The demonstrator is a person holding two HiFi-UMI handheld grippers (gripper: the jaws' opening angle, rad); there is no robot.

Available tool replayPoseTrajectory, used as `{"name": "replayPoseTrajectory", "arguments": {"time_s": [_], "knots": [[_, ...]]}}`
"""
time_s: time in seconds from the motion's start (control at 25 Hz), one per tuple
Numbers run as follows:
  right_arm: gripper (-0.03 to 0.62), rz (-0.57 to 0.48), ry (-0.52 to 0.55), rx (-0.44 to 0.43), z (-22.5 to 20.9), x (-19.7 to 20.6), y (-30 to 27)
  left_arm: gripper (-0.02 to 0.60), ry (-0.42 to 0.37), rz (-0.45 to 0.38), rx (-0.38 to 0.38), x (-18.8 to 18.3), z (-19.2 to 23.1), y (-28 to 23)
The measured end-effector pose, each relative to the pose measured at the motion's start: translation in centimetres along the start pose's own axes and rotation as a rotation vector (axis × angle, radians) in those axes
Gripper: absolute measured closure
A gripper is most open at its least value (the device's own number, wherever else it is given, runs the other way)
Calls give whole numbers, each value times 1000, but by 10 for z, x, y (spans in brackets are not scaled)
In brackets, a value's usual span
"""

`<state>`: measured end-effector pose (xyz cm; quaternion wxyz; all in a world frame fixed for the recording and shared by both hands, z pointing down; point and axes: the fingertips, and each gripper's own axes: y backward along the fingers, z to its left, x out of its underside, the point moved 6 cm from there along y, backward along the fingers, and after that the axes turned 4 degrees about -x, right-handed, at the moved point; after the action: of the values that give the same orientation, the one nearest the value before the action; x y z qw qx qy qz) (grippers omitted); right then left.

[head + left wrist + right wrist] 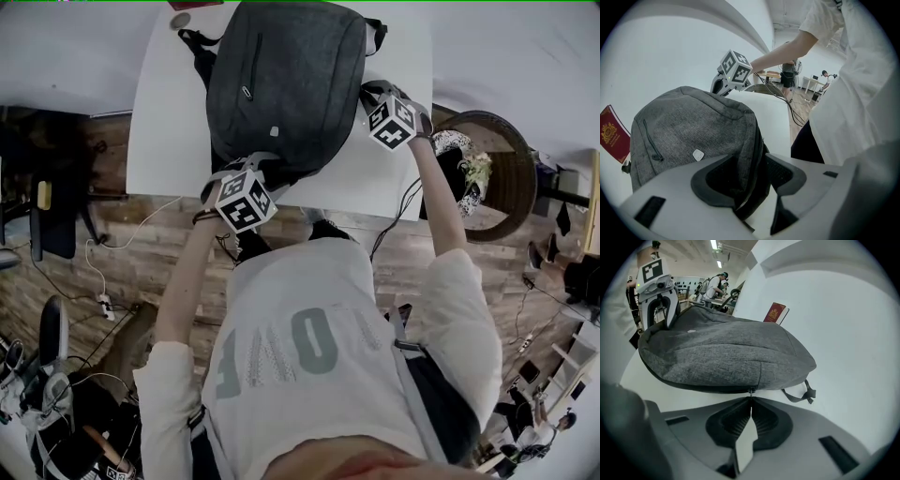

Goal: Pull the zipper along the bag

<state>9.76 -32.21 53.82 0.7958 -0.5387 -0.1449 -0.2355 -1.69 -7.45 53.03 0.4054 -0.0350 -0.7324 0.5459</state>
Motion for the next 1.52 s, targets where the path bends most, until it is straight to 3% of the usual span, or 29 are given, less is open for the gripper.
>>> {"name": "replayPoseTrajectory", "arguments": {"time_s": [0.28, 0.56, 0.84, 1.36, 1.52], "knots": [[562, 67, 21, -61, 5, 3, 4, 360, 2, 0, 4, 2, 3, -1], [562, 122, 90, -184, 40, 4, 15, 367, -4, -2, -7, 3, 5, -4], [560, 135, 44, -296, 90, -1, 33, 371, -13, -13, -6, 4, 6, -5], [560, 143, -96, -391, 164, -29, 61, 383, -43, -50, -5, 2, -1, -5], [560, 159, -94, -409, 181, -44, 62, 383, -50, -61, -10, 6, 1, -5]]}}
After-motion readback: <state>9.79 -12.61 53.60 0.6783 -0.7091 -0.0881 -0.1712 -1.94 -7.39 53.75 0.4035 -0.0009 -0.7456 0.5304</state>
